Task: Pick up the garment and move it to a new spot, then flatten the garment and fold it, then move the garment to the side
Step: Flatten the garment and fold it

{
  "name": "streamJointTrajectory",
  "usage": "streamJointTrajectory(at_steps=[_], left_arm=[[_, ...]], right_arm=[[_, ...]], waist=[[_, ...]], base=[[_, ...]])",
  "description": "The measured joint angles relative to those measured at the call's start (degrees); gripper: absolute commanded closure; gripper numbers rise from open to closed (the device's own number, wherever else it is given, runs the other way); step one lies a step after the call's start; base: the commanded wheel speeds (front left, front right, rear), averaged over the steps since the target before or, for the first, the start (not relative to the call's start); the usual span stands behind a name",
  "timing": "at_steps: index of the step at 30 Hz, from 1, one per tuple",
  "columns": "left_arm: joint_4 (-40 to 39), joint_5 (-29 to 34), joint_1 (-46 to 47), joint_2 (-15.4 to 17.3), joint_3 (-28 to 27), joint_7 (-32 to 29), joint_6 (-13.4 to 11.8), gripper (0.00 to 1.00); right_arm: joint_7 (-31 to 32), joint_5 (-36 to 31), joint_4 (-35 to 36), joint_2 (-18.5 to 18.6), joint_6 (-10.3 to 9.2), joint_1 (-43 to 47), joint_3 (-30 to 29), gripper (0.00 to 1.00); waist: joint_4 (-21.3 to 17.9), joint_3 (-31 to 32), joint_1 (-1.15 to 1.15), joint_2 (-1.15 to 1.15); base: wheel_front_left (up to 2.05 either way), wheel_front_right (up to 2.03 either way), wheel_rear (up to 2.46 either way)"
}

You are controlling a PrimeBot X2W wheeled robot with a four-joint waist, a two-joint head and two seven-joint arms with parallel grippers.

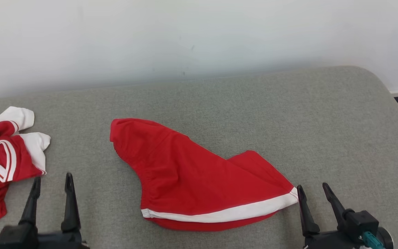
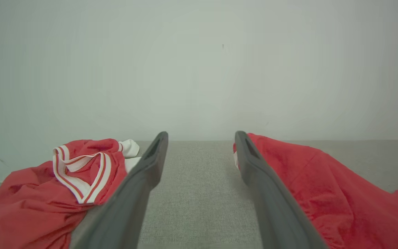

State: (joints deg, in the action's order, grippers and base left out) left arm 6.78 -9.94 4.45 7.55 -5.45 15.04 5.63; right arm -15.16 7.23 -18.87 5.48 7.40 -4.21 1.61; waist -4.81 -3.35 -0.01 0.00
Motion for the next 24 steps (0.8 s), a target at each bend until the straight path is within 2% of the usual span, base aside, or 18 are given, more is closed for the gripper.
streamJointTrajectory(at_steps=[6,11,21,24], left_arm=[[-1.78,1.14,-5.15,-3.14,-2.13,0.00,0.70,0.00],[-1.29,1.44,-8.18,-4.12,-1.85,0.00,1.00,0.00],[1.86,3.38,-9.76,-4.42,2.26,0.00,1.53,0.00],[3.11,2.78,-9.46,-4.25,5.93,0.00,1.77,0.00]], right_arm=[[0.00,-0.14,0.48,-0.82,0.00,2.33,-1.23,0.00],[0.00,-0.30,1.07,-1.56,0.00,3.53,-2.07,0.00],[0.00,-0.76,0.34,-2.32,0.00,4.19,-1.66,0.00],[0.01,-1.25,-0.25,-1.96,0.00,3.82,-1.36,0.00]], waist=[[0.88,1.11,0.00,0.00],[1.69,1.59,0.00,0.00],[2.36,1.89,0.00,0.00],[2.20,1.71,0.00,0.00]], base=[[0.00,0.00,0.00],[0.00,0.00,0.00],[0.00,0.00,0.00],[0.00,0.00,0.00]])
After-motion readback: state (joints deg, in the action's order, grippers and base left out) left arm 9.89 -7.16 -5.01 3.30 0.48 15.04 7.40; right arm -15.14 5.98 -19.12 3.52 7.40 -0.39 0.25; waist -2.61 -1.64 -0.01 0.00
